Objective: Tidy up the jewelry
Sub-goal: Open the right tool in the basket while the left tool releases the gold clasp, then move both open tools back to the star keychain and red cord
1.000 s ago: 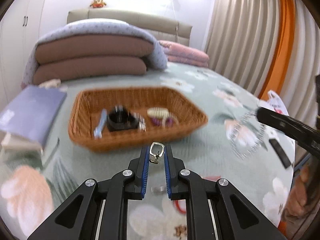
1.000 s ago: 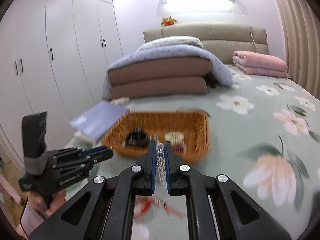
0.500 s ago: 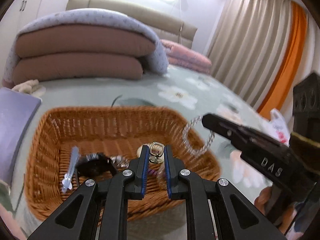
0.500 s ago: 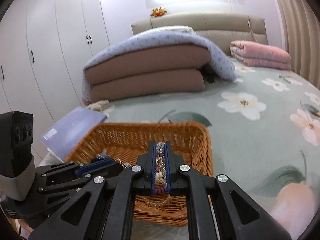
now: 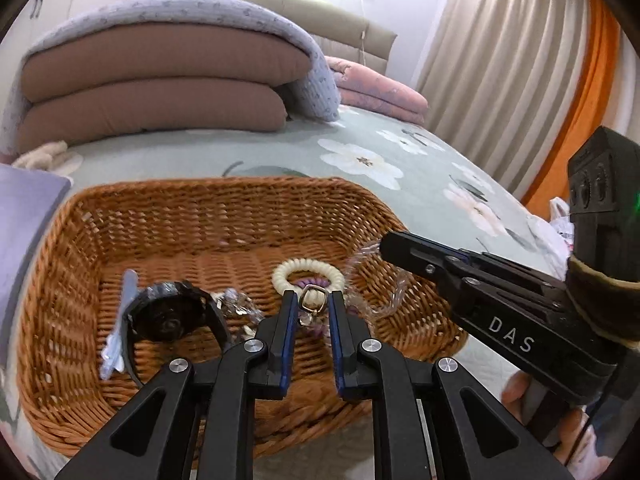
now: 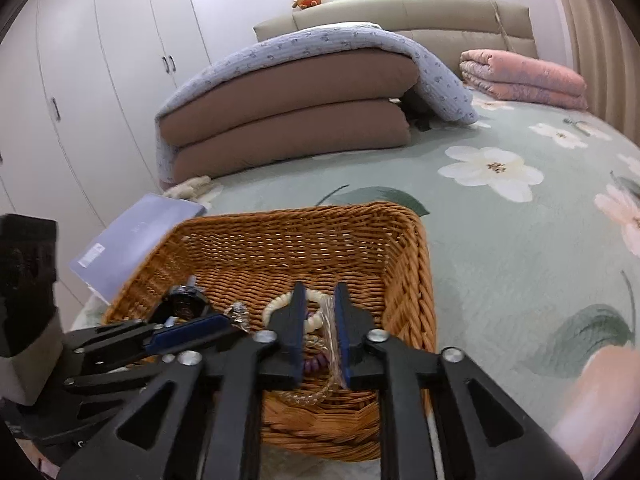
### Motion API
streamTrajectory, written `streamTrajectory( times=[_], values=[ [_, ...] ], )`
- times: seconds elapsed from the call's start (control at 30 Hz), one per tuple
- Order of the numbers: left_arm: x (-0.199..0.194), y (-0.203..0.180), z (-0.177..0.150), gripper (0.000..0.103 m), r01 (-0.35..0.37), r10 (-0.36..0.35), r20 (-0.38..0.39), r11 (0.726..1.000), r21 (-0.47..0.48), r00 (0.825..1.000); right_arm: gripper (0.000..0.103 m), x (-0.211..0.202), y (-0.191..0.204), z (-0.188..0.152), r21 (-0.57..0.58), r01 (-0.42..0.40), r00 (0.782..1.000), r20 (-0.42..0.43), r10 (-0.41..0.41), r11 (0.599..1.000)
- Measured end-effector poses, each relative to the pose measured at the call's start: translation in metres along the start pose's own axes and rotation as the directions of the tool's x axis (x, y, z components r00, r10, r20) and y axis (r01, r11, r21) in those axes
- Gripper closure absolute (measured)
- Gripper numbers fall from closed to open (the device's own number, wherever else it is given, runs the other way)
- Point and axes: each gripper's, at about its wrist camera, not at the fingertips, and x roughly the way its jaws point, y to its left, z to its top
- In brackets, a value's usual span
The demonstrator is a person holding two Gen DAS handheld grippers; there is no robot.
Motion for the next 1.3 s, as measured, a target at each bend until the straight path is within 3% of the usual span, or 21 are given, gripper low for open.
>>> streamTrajectory(
  times=[0.03,0.07,0.1,0.4,0.53,0.63,0.87,1.03,1.3],
  values=[
    [0.000,-0.001,0.000,0.074,0.010,-0.010,-0.005,1.000,-0.004,1.000,0.063,-0.003,-0.001,-0.001,0.005,-0.006,1.000,0.011,0.006,1.000],
    [-0.002,0.000,0.000,0.063,0.008,-0.008,0.001,1.000,0.000,1.000,0.058,-0.007,-0.001,-0.001,0.005,-0.006,1.000,0.026,0.006,1.000],
    [-0.004,-0.001,0.000,0.060,0.001,-0.001,0.012,1.000,0.007,1.000,0.057,-0.010,0.000,-0.001,0.002,-0.005,0.999,0.041,0.005,1.000],
    [-0.053,-0.005,-0.005,0.059,0.020,-0.020,0.112,1.000,0.004,0.993,0.057,-0.068,0.001,-0.007,0.022,-0.016,0.986,0.166,0.012,1.000],
    [-0.089,0.000,-0.024,0.059,-0.016,0.021,0.142,0.999,-0.038,0.990,0.057,-0.106,0.002,-0.034,0.059,-0.034,0.979,0.202,0.021,0.998],
    [-0.113,0.008,-0.050,0.059,0.002,0.014,0.157,0.995,-0.099,0.988,0.057,-0.121,0.010,-0.063,0.075,-0.056,0.986,0.163,0.043,0.996],
    [-0.126,0.021,-0.109,0.059,-0.127,0.136,0.057,0.981,-0.145,0.989,0.057,-0.134,0.042,-0.131,0.028,-0.074,0.997,0.029,0.074,0.997],
    [-0.110,0.027,-0.123,0.059,-0.157,0.160,0.008,0.976,-0.151,0.987,0.057,-0.134,0.067,-0.146,-0.075,-0.037,0.999,0.001,0.037,0.997],
    [-0.093,0.035,-0.121,0.059,-0.126,0.119,-0.060,0.983,-0.134,0.991,0.057,-0.118,0.074,-0.140,-0.137,-0.041,0.997,-0.064,0.032,0.990]
  ],
)
